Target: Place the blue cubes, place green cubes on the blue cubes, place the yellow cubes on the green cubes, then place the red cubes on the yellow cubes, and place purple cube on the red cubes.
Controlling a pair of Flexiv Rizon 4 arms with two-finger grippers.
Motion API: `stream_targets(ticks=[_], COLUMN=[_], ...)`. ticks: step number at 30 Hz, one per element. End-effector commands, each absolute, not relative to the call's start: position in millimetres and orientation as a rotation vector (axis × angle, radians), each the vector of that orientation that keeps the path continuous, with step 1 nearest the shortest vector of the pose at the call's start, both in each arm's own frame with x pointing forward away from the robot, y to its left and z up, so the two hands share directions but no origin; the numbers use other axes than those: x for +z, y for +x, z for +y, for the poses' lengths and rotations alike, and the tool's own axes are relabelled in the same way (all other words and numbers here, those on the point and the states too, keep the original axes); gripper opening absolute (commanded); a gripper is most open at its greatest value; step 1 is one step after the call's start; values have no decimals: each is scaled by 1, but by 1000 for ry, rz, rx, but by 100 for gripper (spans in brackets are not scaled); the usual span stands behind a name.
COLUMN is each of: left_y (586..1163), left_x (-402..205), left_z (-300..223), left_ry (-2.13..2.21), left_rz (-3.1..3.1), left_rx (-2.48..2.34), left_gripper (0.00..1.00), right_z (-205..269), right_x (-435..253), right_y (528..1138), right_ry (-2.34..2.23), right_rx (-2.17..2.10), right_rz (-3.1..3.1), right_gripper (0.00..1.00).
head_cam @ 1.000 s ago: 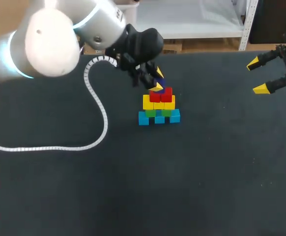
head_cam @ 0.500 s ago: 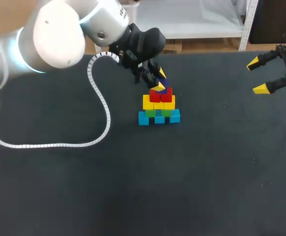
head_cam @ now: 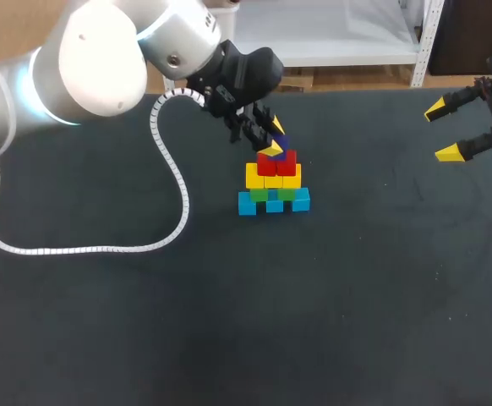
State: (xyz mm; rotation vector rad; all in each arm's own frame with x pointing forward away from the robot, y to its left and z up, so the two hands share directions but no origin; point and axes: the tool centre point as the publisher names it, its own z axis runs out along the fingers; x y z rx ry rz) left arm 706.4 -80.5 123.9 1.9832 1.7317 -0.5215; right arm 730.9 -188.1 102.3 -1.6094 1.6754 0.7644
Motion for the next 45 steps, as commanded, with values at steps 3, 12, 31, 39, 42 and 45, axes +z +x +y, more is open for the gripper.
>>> stream_targets(ticks=[3, 12, 31, 39, 42, 45], left_y=[709, 710, 708, 704, 699, 692], left_x=[122, 119, 116, 150, 172, 187], left_z=[-81, -82, -82, -69, -57, -39], left_ry=[1980, 1974, 1966, 1927, 1934, 1905], left_rz=[1732, 1737, 1749, 1681, 1629, 1597], left_rx=[-523, -528, -541, -496, -468, -468], left_gripper=[0, 0, 86, 100, 100, 100], right_z=[-188, -188, -188, -188, -188, -188], right_x=[102, 102, 102, 102, 102, 102], right_y=[731, 731, 731, 731, 731, 731], right_ry=[-1609, -1609, -1609, -1609, -1609, -1609], right_rx=[764, 764, 764, 764, 764, 764], right_rz=[1674, 1674, 1674, 1674, 1674, 1674], right_gripper=[100, 100, 100, 100, 100, 100])
